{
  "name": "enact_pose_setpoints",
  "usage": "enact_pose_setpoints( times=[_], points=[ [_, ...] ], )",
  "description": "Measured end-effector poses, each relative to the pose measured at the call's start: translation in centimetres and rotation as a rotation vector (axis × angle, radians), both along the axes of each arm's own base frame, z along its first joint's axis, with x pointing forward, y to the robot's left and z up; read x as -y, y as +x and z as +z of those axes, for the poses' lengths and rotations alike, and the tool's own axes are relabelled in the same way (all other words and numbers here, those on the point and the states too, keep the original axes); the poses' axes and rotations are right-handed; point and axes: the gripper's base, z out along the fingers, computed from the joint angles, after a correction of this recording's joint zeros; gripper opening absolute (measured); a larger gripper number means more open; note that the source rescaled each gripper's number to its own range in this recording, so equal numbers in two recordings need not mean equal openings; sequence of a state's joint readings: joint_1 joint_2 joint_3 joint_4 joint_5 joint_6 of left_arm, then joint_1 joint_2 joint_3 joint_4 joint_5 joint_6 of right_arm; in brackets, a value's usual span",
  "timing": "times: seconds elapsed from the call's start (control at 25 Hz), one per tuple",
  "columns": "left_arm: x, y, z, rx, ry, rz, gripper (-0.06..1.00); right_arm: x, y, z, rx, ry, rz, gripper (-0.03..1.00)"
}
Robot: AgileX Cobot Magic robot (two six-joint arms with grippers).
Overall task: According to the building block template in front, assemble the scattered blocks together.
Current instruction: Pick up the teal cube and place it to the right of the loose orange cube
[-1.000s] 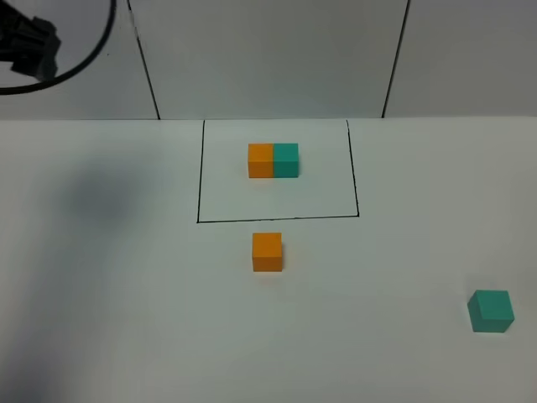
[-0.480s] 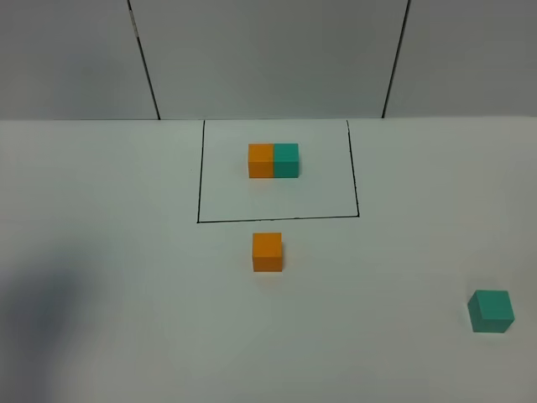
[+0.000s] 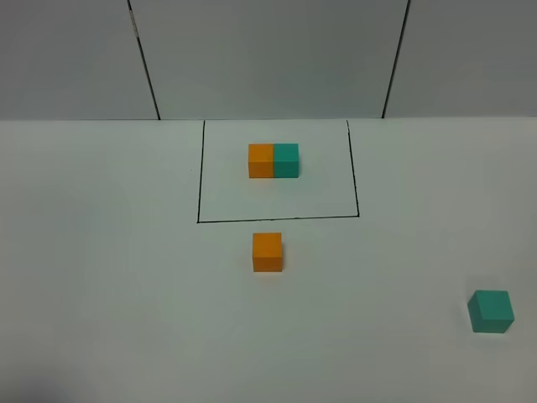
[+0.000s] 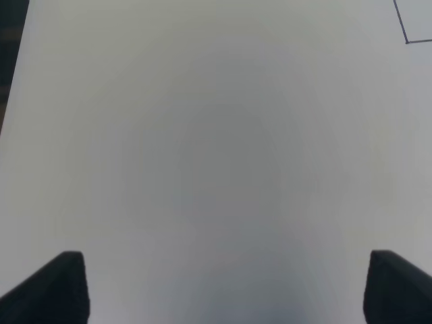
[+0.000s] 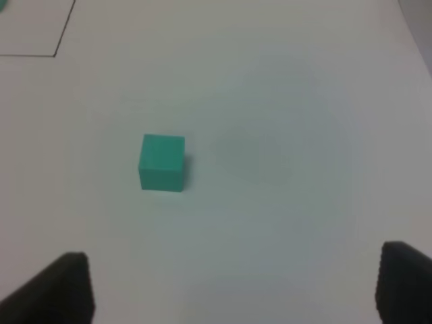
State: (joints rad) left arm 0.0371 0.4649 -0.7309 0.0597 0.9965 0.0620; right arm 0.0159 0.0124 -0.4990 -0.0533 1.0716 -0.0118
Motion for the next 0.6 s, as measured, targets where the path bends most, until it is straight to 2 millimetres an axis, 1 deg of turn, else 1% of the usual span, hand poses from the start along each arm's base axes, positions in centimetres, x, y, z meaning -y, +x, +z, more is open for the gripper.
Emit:
enact_pose_setpoints(
  times=[0.16,0.32,0.44,0.6],
  points=[
    [0.2,-2.9,-2.4,0.037,-0.025,0.013,0.84,0.0,0.0,0.0,0.000,0.000,0.000,0.79],
    [0.5,-4.8,-4.4,0.094,-0.060,0.009,0.84,0.0,0.0,0.0,0.000,0.000,0.000,0.79],
    [0.7,-5.9,-5.3,0.146,-0.071,0.001,0.83,0.0,0.0,0.0,0.000,0.000,0.000,0.79],
    [0.8,-6.9,-5.7,0.198,-0.080,-0.019,0.81,0.0,0.0,0.0,0.000,0.000,0.000,0.79]
  ],
)
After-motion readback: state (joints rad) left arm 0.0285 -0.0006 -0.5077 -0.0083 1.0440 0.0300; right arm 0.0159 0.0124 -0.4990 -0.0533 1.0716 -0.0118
